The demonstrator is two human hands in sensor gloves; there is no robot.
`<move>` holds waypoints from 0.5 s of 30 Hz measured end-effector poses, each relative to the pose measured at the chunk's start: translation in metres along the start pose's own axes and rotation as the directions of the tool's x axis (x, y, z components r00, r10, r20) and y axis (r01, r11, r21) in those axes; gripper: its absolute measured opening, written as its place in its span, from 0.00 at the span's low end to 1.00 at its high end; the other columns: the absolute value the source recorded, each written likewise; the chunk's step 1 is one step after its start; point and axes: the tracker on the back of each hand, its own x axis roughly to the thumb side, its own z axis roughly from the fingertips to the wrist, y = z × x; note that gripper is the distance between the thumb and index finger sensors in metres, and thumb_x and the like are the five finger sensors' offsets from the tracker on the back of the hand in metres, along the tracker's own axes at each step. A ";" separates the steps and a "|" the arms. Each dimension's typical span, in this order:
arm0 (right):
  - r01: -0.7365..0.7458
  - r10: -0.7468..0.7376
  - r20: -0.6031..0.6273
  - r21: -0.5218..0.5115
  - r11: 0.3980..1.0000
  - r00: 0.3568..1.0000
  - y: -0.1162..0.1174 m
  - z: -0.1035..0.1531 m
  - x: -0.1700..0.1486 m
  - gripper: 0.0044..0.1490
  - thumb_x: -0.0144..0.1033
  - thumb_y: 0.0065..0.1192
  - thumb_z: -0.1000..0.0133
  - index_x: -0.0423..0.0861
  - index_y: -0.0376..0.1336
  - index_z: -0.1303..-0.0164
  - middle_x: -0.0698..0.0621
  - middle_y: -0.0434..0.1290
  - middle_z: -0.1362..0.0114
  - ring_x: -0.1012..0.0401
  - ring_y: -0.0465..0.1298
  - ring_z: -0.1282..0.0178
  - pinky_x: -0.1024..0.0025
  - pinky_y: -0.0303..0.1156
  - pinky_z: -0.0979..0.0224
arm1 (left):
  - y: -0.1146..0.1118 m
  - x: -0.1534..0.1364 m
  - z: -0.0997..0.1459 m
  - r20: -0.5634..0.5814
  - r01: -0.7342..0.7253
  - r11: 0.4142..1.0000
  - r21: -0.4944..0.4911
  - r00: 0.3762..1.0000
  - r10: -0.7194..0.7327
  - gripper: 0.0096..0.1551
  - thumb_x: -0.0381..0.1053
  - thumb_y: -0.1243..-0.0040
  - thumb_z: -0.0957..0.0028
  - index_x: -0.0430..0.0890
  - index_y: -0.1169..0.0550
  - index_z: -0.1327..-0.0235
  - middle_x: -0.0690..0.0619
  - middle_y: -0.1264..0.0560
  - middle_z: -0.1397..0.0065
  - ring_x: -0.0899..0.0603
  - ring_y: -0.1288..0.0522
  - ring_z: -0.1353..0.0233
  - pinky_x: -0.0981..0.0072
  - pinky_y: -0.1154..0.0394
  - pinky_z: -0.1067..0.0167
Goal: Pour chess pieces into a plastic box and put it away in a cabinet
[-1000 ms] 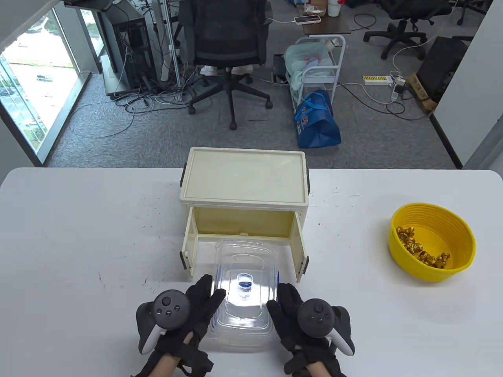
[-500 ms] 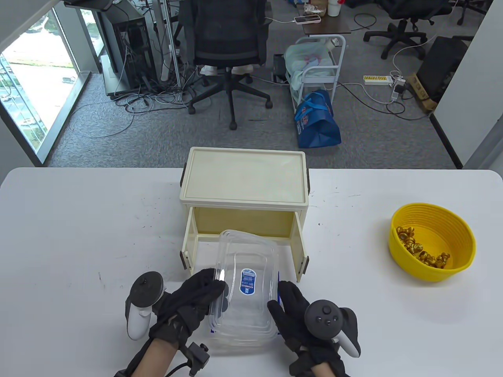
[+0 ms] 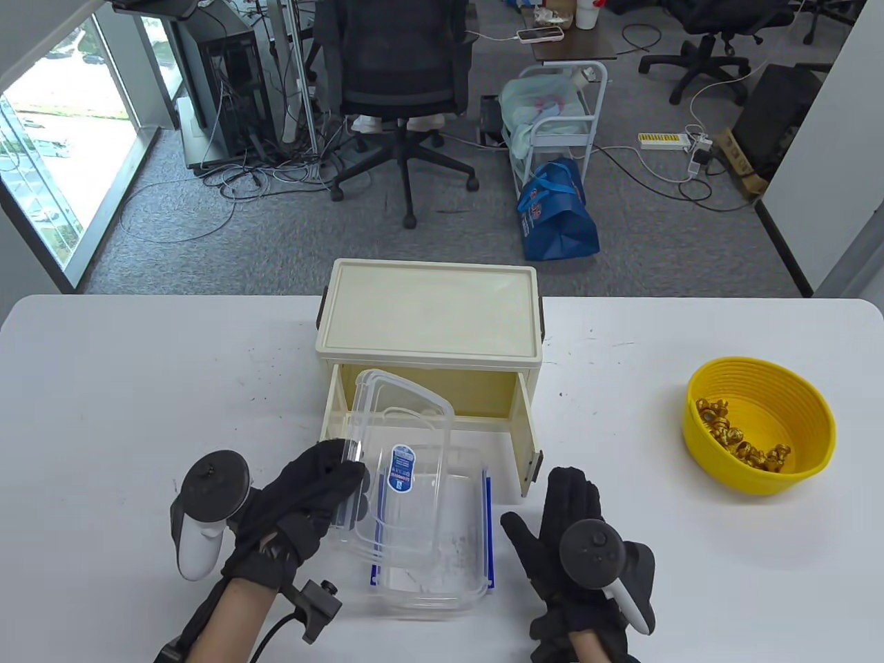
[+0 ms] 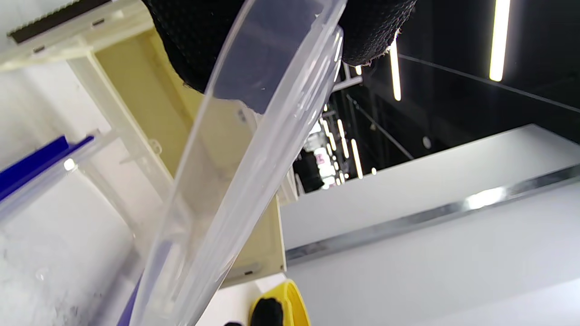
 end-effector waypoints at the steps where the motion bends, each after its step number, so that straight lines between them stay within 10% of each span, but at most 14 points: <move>1: -0.008 0.009 -0.026 0.014 1.000 1.000 0.001 -0.003 -0.003 0.60 0.65 0.52 0.38 0.45 0.29 0.13 0.40 0.30 0.09 0.36 0.34 0.12 0.31 0.37 0.19 | 0.006 0.004 0.000 -0.002 0.013 1.000 0.012 1.000 -0.013 0.31 0.51 0.43 0.28 0.34 0.31 0.20 0.43 0.20 0.36 0.48 0.15 0.50 0.65 0.15 0.52; 15: -0.023 0.038 -0.127 0.116 0.993 0.991 0.008 -0.020 -0.022 0.61 0.66 0.51 0.38 0.47 0.28 0.13 0.41 0.28 0.09 0.36 0.31 0.12 0.30 0.35 0.19 | 0.132 0.052 0.011 -0.152 0.254 0.915 0.315 0.965 -0.215 0.30 0.51 0.43 0.28 0.36 0.29 0.21 0.42 0.19 0.37 0.47 0.15 0.51 0.64 0.16 0.54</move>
